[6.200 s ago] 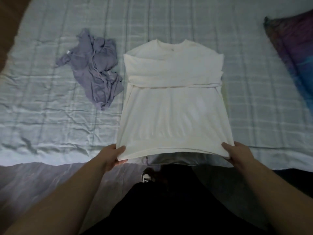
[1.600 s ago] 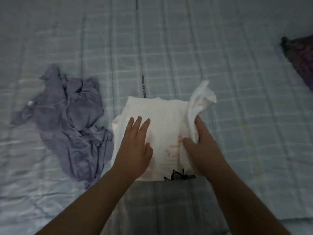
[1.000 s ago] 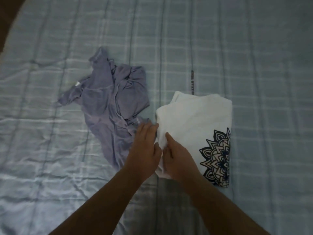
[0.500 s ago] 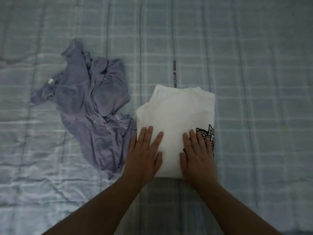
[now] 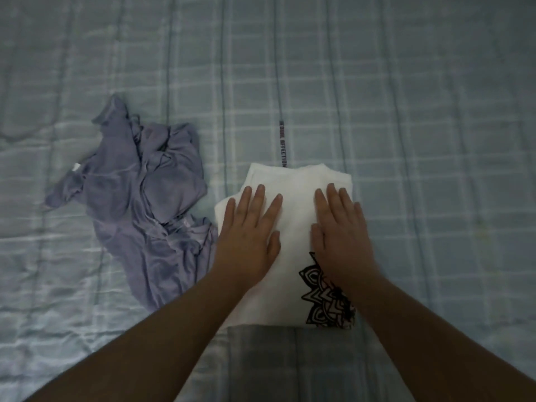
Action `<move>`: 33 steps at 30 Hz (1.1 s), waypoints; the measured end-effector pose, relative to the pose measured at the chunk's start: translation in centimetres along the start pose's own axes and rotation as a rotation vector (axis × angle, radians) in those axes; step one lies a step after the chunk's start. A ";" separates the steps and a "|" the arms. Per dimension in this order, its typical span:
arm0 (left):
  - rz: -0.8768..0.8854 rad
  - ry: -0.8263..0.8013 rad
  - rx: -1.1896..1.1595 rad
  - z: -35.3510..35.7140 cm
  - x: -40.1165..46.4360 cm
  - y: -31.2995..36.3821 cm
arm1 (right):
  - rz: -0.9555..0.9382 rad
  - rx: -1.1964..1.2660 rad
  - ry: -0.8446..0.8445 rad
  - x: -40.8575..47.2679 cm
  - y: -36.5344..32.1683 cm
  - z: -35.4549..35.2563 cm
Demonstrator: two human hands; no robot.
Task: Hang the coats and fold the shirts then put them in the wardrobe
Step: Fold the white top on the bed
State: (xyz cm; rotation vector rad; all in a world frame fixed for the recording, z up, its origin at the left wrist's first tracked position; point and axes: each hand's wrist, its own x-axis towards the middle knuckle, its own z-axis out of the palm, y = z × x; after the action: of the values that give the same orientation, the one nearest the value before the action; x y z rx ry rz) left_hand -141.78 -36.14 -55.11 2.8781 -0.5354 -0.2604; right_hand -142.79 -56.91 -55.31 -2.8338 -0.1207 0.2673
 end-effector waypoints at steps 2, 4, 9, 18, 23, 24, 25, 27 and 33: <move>-0.020 -0.047 0.023 1.3 1.5 -0.9 | -0.007 -0.044 -0.036 1.2 0.9 0.9; -0.044 -0.057 0.044 2.7 1.7 -2.0 | -0.021 -0.065 -0.059 1.5 1.8 2.0; -0.046 -0.044 0.028 3.5 1.8 -2.5 | -0.043 -0.004 -0.013 1.7 2.5 3.4; -0.266 -0.052 -0.464 0.7 5.7 -5.6 | 0.560 0.823 0.210 4.1 2.7 -1.7; -0.452 -0.335 -0.611 -3.2 9.7 -6.1 | 0.761 0.754 -0.247 8.7 3.8 -4.0; -0.477 -0.379 -0.618 -3.9 10.1 -6.0 | 0.752 0.783 -0.289 9.1 4.1 -4.3; -0.504 -0.415 -0.664 -4.7 10.3 -6.0 | 0.745 0.867 -0.316 9.2 4.2 -4.7; -0.549 -0.463 -0.853 -6.0 10.1 -5.9 | 0.741 1.055 -0.382 8.6 4.1 -5.8; -0.473 -0.459 -1.251 -8.8 5.1 -5.8 | 0.488 1.091 -0.367 3.4 3.7 -9.9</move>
State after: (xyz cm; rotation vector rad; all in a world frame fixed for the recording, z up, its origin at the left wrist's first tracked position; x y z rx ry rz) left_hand -133.28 -31.32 -48.65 1.6450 0.2419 -0.9317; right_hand -137.29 -62.88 -47.68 -1.6683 0.4953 0.6955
